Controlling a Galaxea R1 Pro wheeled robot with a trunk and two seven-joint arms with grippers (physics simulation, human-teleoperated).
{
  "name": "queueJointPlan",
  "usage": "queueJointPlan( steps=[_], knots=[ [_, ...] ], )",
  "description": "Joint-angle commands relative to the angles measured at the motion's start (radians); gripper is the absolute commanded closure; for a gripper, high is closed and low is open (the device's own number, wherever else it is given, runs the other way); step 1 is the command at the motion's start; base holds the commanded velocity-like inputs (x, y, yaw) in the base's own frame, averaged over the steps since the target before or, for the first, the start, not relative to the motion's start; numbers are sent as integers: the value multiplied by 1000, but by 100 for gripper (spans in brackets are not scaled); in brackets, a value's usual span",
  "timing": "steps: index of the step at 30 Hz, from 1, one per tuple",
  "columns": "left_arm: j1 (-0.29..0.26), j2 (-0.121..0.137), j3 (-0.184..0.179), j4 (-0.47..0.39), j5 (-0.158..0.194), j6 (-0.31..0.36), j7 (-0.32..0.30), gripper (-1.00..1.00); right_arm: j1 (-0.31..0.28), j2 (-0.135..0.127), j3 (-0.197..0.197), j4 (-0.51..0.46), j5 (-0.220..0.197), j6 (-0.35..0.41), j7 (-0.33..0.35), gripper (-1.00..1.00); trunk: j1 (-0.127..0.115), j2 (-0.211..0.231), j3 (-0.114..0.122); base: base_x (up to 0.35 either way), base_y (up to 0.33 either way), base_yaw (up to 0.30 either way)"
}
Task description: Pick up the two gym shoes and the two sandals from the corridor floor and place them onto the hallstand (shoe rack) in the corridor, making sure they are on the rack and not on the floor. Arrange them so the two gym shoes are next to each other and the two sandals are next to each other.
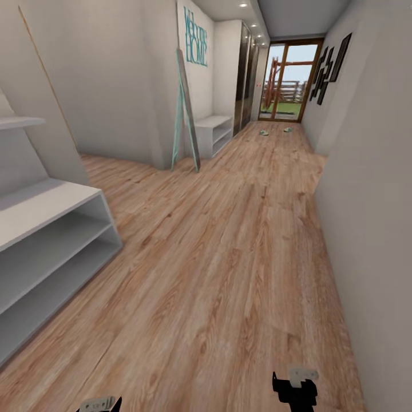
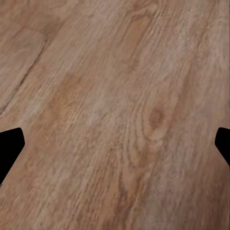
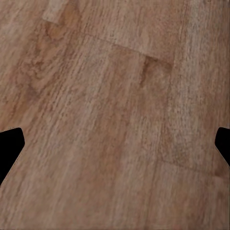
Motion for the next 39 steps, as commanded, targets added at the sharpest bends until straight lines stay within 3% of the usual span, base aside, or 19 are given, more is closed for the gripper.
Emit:
queueJointPlan(
  steps=[1, 39],
  knots=[
    [-1, -1, 7, 1, 2, -1, -10, -100, -1, 0, 2, 1, 3, -2, -4, -100, 0, 0, -1, 285, 0, -41],
    [-1, 0, 12, 29, 3, 0, -7, -100, -1, -3, 5, 5, 7, -2, -1, -100, 0, 0, -1, 334, 0, -2]
  ],
)
